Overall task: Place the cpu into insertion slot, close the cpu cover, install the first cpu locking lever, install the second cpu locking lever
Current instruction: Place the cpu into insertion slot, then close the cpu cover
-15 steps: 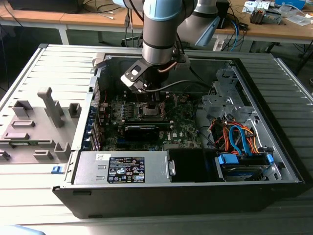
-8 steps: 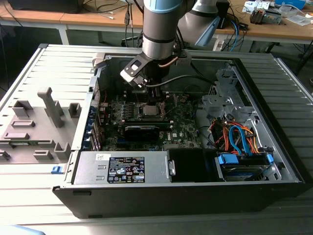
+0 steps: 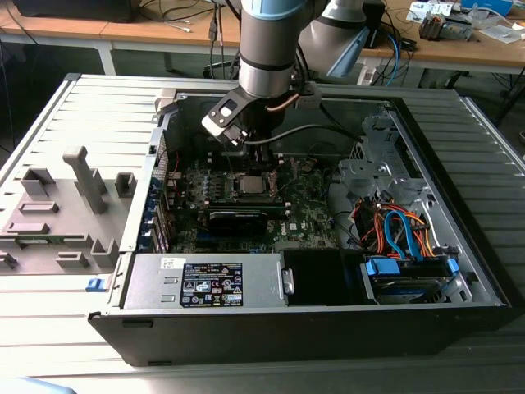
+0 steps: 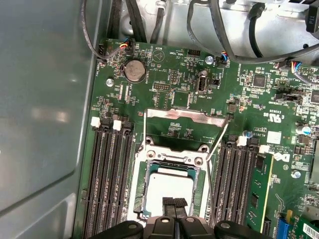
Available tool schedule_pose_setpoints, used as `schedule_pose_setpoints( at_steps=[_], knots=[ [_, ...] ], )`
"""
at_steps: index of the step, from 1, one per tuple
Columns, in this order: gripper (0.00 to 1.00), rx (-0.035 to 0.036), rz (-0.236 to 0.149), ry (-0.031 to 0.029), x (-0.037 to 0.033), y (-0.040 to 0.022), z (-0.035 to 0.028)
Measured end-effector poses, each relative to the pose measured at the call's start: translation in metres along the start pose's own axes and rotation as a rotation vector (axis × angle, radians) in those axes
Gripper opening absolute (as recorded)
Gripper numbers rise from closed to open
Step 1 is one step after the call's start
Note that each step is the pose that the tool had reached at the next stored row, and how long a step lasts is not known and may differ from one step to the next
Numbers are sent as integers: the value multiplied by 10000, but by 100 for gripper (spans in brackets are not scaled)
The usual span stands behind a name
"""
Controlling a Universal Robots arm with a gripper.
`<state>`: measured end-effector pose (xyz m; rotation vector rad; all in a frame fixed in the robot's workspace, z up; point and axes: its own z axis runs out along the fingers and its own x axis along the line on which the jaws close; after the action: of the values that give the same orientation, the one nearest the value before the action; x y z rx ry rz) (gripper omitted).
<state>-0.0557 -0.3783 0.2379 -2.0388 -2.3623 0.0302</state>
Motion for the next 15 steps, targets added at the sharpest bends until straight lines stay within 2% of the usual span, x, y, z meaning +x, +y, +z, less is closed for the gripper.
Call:
schedule_pose_setpoints(
  at_steps=[6,11,13,15],
  knots=[
    [11,1,-1,-3,-26,13,-1],
    [11,19,0,-17,-75,125,-10],
    [11,23,1,-17,-86,154,-30],
    [11,24,1,-18,-94,160,-84]
  ],
)
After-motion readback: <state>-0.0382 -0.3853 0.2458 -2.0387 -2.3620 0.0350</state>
